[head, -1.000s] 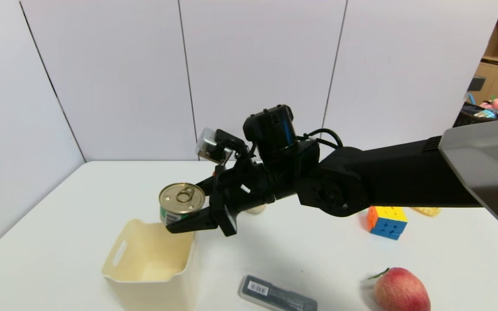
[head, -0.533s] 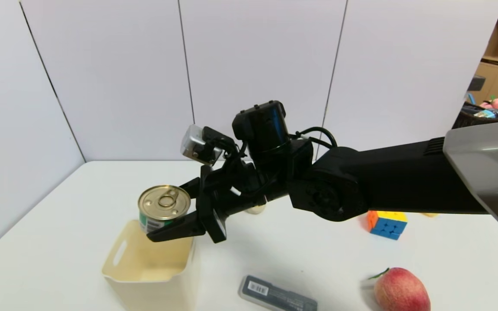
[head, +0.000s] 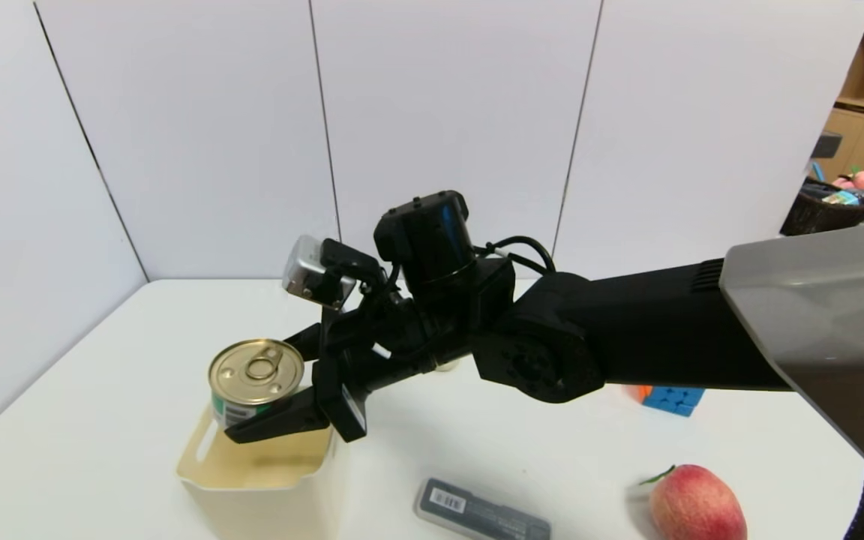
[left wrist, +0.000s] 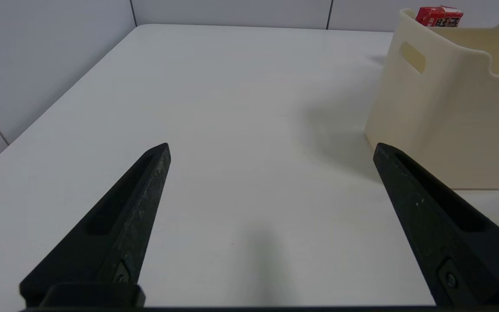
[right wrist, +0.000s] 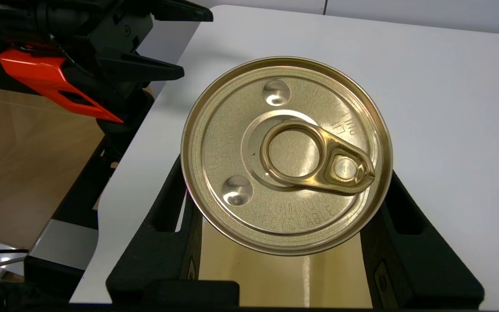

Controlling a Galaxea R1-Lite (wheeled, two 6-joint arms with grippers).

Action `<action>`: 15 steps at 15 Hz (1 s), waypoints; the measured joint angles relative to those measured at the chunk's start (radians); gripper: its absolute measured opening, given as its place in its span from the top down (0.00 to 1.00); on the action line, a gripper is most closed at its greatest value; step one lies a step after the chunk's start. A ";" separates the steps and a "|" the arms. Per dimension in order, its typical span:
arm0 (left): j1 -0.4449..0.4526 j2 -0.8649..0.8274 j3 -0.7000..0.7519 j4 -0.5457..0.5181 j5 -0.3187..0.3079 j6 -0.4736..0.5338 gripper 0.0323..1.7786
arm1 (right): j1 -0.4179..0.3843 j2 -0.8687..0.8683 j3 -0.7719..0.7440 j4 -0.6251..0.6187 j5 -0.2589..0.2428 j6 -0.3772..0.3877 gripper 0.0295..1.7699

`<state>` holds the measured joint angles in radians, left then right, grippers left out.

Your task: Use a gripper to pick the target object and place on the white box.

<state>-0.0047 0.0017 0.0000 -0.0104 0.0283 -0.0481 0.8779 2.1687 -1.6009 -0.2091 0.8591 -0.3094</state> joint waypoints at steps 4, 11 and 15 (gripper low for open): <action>0.000 0.000 0.000 0.000 0.000 0.000 0.05 | 0.001 0.009 0.008 0.000 -0.009 -0.006 0.46; 0.000 0.000 0.000 0.000 0.000 0.000 0.05 | -0.001 0.016 0.048 0.002 -0.031 -0.063 0.35; 0.000 0.000 0.000 0.000 0.000 0.000 0.05 | -0.006 0.022 0.051 0.001 -0.034 -0.064 0.22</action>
<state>-0.0047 0.0013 0.0000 -0.0104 0.0283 -0.0481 0.8717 2.1904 -1.5496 -0.2077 0.8249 -0.3738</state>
